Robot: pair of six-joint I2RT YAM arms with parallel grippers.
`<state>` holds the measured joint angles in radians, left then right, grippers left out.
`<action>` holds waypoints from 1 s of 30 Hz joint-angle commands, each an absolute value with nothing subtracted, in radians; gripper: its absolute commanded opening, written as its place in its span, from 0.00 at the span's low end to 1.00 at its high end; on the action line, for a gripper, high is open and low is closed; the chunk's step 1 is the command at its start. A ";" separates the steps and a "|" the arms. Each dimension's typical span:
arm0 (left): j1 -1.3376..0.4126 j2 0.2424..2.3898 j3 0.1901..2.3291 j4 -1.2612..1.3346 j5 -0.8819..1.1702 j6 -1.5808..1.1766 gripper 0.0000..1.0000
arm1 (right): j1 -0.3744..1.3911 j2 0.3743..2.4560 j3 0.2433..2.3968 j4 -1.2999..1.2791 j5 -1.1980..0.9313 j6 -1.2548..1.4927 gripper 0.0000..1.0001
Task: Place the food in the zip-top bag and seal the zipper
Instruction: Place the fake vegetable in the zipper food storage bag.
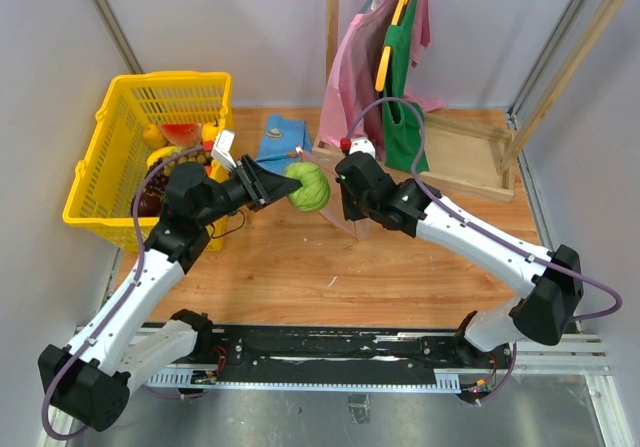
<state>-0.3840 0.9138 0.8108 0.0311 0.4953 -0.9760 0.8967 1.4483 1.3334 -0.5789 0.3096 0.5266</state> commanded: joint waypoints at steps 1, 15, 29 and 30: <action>-0.430 0.946 0.780 0.208 0.432 -1.020 0.00 | 0.905 1.445 1.373 -0.567 0.287 0.554 0.01; -0.508 1.000 0.744 0.070 0.272 -0.932 0.00 | 0.904 1.390 1.335 -0.508 0.255 0.544 0.01; -0.543 1.031 0.766 0.002 0.210 -0.891 0.38 | 0.902 1.381 1.304 -0.433 0.188 0.550 0.01; -0.544 1.031 0.764 0.012 0.213 -0.896 0.41 | 0.902 1.382 1.303 -0.432 0.186 0.550 0.01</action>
